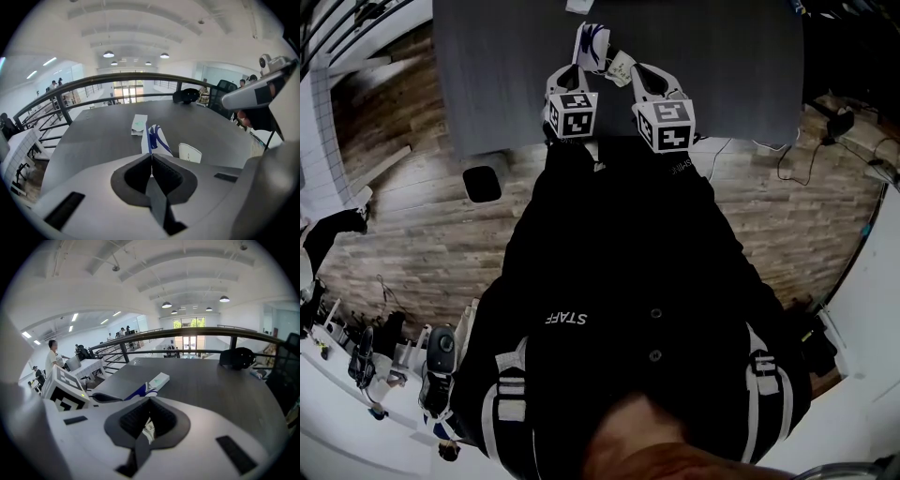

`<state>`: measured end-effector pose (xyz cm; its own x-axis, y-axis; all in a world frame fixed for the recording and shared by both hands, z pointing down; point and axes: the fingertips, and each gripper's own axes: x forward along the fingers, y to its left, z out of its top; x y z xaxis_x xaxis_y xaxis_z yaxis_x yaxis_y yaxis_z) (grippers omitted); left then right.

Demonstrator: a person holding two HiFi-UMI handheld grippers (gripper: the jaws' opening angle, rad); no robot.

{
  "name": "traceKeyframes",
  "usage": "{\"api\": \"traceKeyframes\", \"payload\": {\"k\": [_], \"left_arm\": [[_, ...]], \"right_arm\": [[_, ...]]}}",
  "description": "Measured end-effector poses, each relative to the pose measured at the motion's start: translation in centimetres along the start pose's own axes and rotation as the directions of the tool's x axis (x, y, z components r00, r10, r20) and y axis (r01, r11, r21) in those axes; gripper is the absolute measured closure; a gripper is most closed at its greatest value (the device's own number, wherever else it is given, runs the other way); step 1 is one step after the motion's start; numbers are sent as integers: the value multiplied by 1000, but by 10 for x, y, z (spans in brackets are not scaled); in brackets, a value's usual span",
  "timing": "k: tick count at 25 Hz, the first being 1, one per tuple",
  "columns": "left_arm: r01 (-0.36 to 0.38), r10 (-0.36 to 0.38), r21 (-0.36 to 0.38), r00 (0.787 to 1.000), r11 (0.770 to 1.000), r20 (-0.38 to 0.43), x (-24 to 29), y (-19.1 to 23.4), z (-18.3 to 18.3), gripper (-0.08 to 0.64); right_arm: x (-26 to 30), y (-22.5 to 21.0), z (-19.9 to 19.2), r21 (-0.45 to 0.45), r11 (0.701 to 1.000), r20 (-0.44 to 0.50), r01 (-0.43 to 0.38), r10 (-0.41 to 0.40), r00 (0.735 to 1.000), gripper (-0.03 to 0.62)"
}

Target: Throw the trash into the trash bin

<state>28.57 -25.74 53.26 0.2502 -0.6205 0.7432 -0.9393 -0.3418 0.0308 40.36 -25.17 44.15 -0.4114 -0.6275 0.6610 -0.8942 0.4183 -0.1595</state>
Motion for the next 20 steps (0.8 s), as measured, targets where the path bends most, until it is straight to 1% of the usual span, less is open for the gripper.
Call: {"api": "traceKeyframes", "payload": {"k": [6,11,15,20], "left_arm": [[-46,50,-47,995,998,82,-30,16,19,552],[-90,103,-95,985,991,140,-59,33,28,554],[-137,163,-150,971,979,174,-86,48,26,554],[-190,236,-225,951,956,199,-125,71,12,554]], "right_arm": [[-4,18,7,-35,999,23,-31,32,999,578],[-8,35,11,-63,996,37,-65,68,997,578],[-12,55,13,-96,990,44,-104,108,993,578],[-15,94,15,-153,973,40,-172,180,983,578]]}}
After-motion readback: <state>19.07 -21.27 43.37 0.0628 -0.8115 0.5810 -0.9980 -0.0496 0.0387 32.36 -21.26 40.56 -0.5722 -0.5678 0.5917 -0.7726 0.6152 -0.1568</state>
